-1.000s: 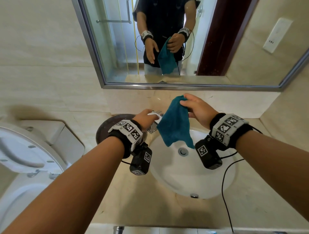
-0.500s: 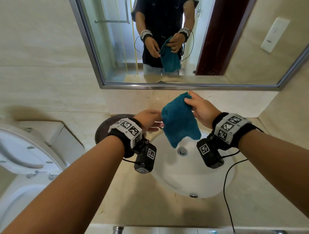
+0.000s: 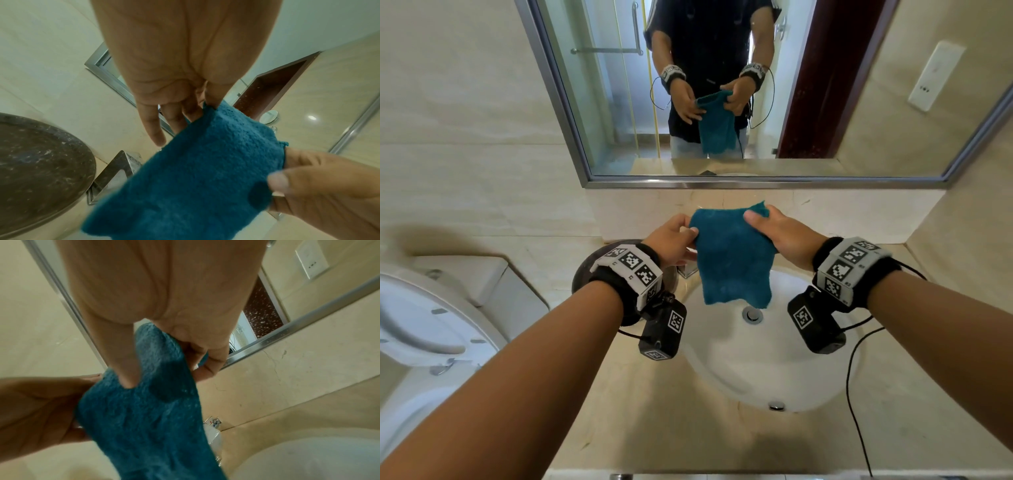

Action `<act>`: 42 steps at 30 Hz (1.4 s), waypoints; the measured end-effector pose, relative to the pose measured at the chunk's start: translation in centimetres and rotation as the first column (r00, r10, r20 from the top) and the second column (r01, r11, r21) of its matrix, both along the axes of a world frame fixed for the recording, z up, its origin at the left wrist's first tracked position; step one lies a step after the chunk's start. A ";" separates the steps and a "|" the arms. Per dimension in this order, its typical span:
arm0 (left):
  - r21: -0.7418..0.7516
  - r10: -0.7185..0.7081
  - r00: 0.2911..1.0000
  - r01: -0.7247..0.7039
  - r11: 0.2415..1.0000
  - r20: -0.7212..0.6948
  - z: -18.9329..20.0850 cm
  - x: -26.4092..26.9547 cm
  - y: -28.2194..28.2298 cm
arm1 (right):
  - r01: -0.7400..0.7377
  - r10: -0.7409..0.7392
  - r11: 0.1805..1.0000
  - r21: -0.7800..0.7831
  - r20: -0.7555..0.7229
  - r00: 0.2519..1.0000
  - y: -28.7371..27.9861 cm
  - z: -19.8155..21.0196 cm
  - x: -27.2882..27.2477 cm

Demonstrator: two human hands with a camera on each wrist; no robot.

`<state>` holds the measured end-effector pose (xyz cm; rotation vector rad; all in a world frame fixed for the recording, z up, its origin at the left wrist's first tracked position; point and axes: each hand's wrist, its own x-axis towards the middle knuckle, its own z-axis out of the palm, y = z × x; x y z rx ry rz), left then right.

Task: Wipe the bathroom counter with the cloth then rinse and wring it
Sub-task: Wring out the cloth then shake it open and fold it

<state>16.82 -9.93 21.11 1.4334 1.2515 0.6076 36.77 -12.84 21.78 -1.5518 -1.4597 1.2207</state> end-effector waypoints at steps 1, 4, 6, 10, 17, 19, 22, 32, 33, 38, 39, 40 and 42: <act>0.017 0.002 1.000 -0.002 1.000 0.004 0.0 0.0 0.0 | -0.024 0.024 1.000 -0.018 -0.006 1.000 0.0 -0.1 0.0; 0.056 0.029 1.000 -0.029 0.998 0.006 -0.3 0.0 0.2 | -0.119 0.133 0.990 -0.074 0.228 0.965 0.2 -0.2 0.2; 0.048 0.036 0.999 -0.036 0.998 0.009 -0.5 -0.1 0.3 | -0.118 0.133 0.991 -0.065 0.361 0.923 0.4 -0.3 0.3; -0.042 -0.033 0.988 0.040 0.998 0.148 -0.6 -0.7 -0.2 | -0.032 0.038 0.999 -0.030 0.232 0.972 0.4 -0.6 0.1; 0.026 0.049 0.993 -0.053 0.998 0.107 -1.0 -1.7 0.0 | 0.098 -0.095 0.993 -0.060 0.046 0.994 0.5 -0.9 -1.0; 0.024 0.072 0.992 -0.075 0.997 0.108 -1.2 -2.1 0.1 | 0.070 -0.067 0.995 -0.071 0.043 0.997 0.7 -1.0 -1.6; -0.010 0.058 0.991 -0.058 0.998 0.119 -1.6 -3.0 0.4 | 0.044 -0.040 0.998 -0.055 0.070 0.997 1.0 -1.1 -2.4; 0.009 -0.040 0.992 0.041 0.999 -0.124 -2.4 -5.8 0.7 | -0.059 0.045 0.994 -0.096 -0.142 0.989 1.8 -1.3 -4.4; 0.000 -0.026 0.994 0.026 1.000 -0.110 -2.4 -6.0 0.7 | -0.063 0.052 0.994 -0.087 -0.126 0.991 1.8 -1.4 -4.6; 0.078 0.052 0.988 -0.040 0.996 -0.147 -3.0 -7.2 1.0 | -0.108 0.106 0.992 -0.065 -0.023 0.994 2.0 -1.6 -5.6; 0.097 0.063 0.986 -0.049 0.994 -0.154 -3.1 -7.4 1.0 | -0.100 0.100 0.993 -0.057 -0.007 0.995 2.1 -1.6 -5.7; 0.117 0.076 0.984 -0.057 0.991 -0.160 -3.2 -7.6 1.0 | -0.092 0.093 0.995 -0.045 0.017 0.996 2.2 -1.7 -5.9; 0.154 0.099 0.981 -0.073 0.985 -0.168 -3.3 -8.1 1.2 | -0.088 0.091 0.995 -0.042 0.082 0.992 2.5 -1.8 -6.1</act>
